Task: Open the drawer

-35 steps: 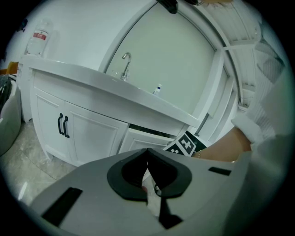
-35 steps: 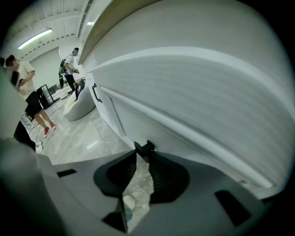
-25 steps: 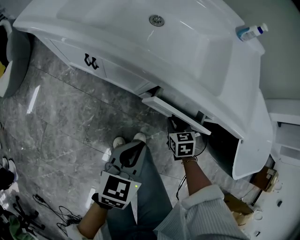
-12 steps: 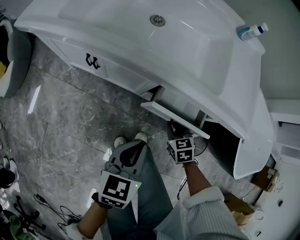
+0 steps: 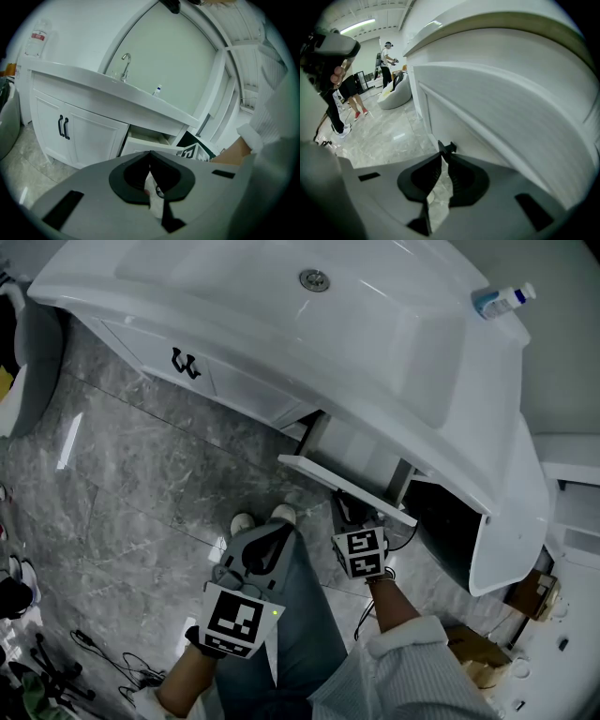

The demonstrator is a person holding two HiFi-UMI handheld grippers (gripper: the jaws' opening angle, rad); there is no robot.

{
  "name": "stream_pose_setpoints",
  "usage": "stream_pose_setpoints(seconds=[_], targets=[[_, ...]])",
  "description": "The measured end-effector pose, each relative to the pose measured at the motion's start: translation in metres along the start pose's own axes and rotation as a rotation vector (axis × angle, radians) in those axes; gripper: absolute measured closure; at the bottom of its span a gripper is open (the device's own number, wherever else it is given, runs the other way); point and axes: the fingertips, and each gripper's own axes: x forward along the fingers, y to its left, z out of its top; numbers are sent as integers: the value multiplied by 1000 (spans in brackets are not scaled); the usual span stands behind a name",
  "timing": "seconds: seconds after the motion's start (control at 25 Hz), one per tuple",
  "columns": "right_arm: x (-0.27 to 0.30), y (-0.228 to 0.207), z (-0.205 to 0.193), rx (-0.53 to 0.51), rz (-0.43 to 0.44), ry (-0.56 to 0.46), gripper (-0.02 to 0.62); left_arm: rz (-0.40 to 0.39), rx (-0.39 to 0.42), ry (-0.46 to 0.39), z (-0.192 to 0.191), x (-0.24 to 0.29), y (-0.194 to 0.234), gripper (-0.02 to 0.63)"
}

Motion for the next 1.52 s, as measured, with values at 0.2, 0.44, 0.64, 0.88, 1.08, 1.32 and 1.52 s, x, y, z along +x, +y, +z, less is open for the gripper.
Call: stream_pose_setpoints(seconds=[0.2, 0.44, 0.64, 0.88, 1.08, 1.32, 1.52], targets=[[0, 4, -5, 4, -14, 2, 545, 10, -1, 1, -2, -3, 5, 589], [-3, 7, -7, -17, -17, -2, 548, 15, -4, 0, -2, -4, 4, 589], [-3, 9, -10, -32, -29, -4, 551, 8, -4, 1, -2, -3, 1, 589], [-5, 11, -12, -52, -31, -9, 554, 13, -6, 4, -4, -3, 1, 589], [-6, 12, -13, -69, -30, -14, 557, 11, -1, 6, -3, -2, -2, 589], [-7, 14, -13, -68, -35, -9, 557, 8, 0, 10, -6, -2, -6, 589], [-2, 16, -18, -8, -42, -12, 551, 8, 7, 18, -8, -1, -8, 590]])
